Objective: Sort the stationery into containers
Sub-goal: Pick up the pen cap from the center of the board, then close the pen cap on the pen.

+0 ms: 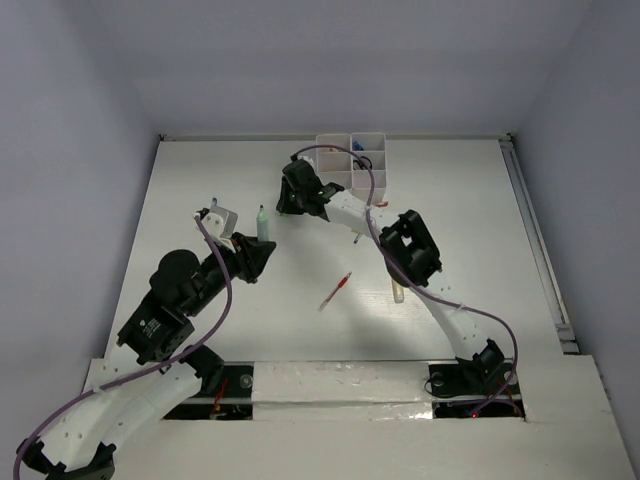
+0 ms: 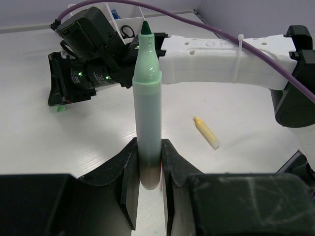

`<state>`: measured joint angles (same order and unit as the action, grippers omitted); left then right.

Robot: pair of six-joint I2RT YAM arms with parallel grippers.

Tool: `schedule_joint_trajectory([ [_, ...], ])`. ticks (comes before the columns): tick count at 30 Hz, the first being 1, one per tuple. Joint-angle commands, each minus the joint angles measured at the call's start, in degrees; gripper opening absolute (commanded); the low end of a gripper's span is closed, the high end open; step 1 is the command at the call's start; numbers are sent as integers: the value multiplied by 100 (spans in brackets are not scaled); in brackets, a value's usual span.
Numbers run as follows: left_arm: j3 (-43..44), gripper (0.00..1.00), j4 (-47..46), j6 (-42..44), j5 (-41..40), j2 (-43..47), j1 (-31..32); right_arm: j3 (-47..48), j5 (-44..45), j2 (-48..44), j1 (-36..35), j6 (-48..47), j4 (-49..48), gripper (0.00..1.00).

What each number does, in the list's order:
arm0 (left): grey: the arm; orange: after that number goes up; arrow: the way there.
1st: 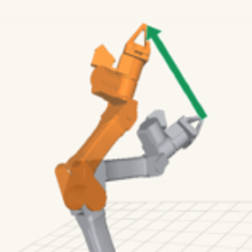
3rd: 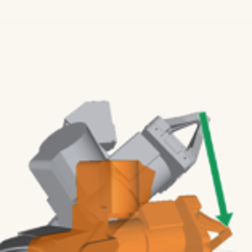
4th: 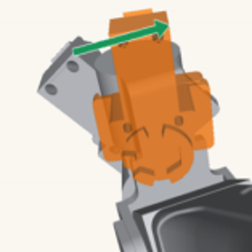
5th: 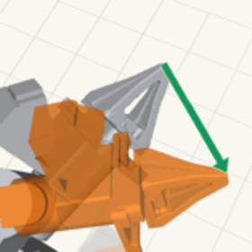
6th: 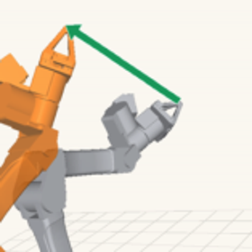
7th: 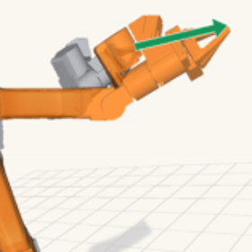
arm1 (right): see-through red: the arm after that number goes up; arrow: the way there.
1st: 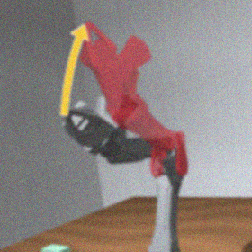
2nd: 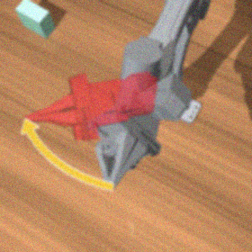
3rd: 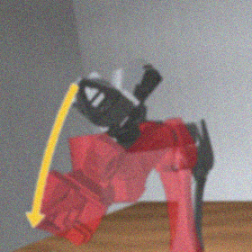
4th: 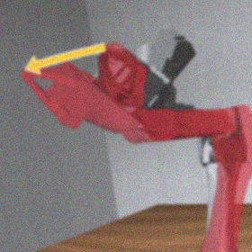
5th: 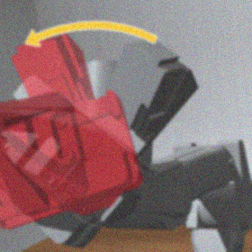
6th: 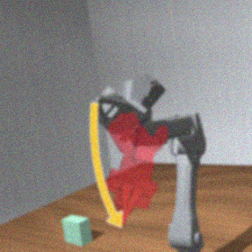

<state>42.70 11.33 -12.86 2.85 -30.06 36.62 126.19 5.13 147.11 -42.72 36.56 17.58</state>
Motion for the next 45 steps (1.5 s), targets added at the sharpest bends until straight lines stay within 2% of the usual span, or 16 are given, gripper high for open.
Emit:
schedule_joint_trajectory([
  [1, -60, 0, -395, 65, 145, 53, -23, 81, -12, 125, -8, 115, 26, 21],
  [2, -51, 0, -395, 56, 145, 36, -23, 38, -12, 99, -8, 115, 26, 16],
  [3, -51, 0, -421, 65, 293, 10, -23, -24, -20, 55, -8, 115, -105, 6],
  [5, -42, 0, -456, 12, 417, -43, -23, -225, -108, -216, -8, 89, -412, 1],
  [8, 10, 0, -544, -41, 593, -148, -23, -700, -458, -647, -8, -16, -1176, 0],
  [11, 142, 0, -676, -164, 743, -254, -76, -1209, -890, -1455, -8, -227, -1757, 0],
  [12, 168, 0, -763, -242, 787, -272, -76, -1428, -969, -2014, -8, -263, -2220, 0],
  [17, 344, 0, -1133, -620, 1050, -544, -129, -3437, -961, -3845, -8, -649, -3155, 0],
  [20, 414, 0, -1686, -928, 1454, -781, -129, -4598, -1092, -4915, 62, -606, -3787, 0],
  [26, 669, 0, -2897, -1446, 2472, -1335, -181, -5955, -1531, -6297, 378, -211, -4841, 0],
  [32, 714, 0, -3813, -1965, 3458, -1941, -401, -6879, -1918, -6993, 782, 815, -5747, 0],
  [37, 468, 0, -3999, -2001, 3538, -1977, -454, -7082, -2042, -7257, 835, 1196, -6390, 0],
  [45, 221, 0, -4262, -2220, 3985, -2135, -454, -7091, -2411, -7117, 835, 1731, -7495, 0],
])
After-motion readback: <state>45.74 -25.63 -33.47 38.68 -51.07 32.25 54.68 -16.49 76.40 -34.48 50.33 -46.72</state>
